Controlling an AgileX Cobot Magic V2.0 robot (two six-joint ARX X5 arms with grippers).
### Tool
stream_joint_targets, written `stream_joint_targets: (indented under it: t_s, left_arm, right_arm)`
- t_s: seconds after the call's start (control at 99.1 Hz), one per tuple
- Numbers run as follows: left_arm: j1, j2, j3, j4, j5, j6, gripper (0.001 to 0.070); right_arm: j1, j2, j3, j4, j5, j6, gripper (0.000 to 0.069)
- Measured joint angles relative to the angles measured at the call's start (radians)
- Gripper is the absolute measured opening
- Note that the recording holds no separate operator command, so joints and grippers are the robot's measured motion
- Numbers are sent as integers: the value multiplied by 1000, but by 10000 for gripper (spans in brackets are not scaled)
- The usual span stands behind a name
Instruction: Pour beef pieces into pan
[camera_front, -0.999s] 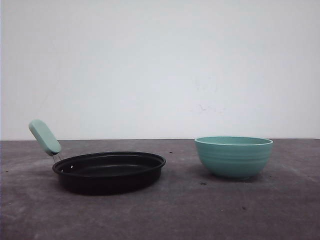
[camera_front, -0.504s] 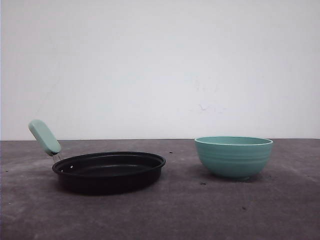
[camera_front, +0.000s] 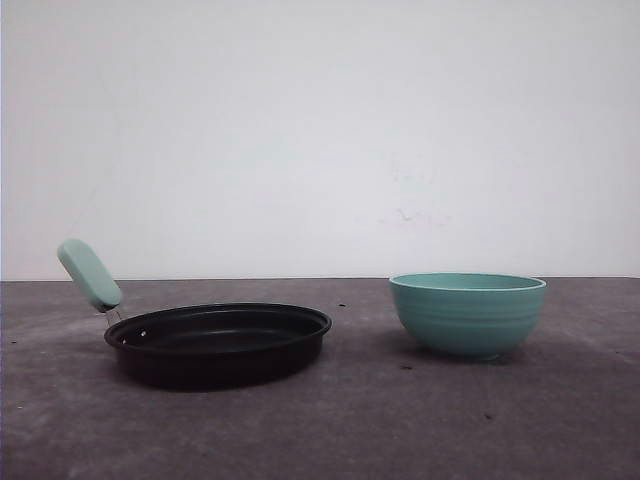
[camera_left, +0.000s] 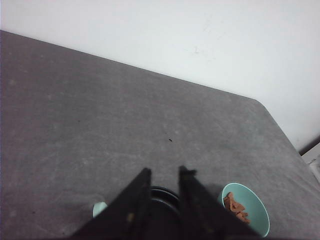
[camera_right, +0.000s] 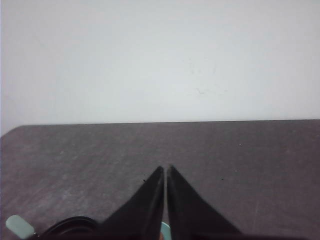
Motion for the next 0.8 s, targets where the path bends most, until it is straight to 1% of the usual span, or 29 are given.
stream_joint_targets:
  t_s: [0.04, 0.081, 0.131, 0.182, 0.232, 0.272, 0.323, 0.343, 0.403, 0.464, 0.545, 0.686, 0.797]
  left_arm:
    - [0, -1, 0, 0, 0, 1, 194]
    - [-3, -5, 0, 3, 0, 2, 238]
    - [-8, -7, 0, 10, 0, 2, 282]
    - [-13, -7, 0, 16, 0, 4, 307]
    - [-15, -8, 0, 16, 0, 5, 334]
    - [-15, -7, 0, 18, 0, 6, 359]
    - [-15, -5, 0, 20, 0, 6, 400]
    - [-15, -4, 0, 21, 0, 6, 418]
    - [-15, 1, 0, 21, -1, 7, 473]
    - [-15, 8, 0, 16, -8, 8, 504]
    - [-15, 20, 0, 10, -11, 3, 518]
    - [-15, 63, -43, 38, -11, -51, 523]
    - [-16, 133, -115, 102, -10, -98, 541]
  right_arm:
    - [0, 1, 0, -2, 0, -8, 68]
    - [0, 2, 0, -3, 0, -12, 142]
    - [0, 2, 0, -3, 0, -16, 278]
    - [0, 3, 0, -3, 0, -16, 428]
    - [0, 6, 0, -3, 0, -16, 550]
    - [0, 11, 0, -3, 0, -16, 618]
    - [0, 21, 0, -4, 0, -16, 674]
    - [0, 24, 0, -5, 0, -16, 683]
    - [0, 33, 0, -12, 3, -17, 683]
    - [0, 40, 0, -23, 3, -17, 683]
    - [0, 45, 0, -35, 3, -17, 683]
    - [0, 53, 0, -40, 3, -17, 683]
    - [0, 60, 0, -48, 3, -17, 683]
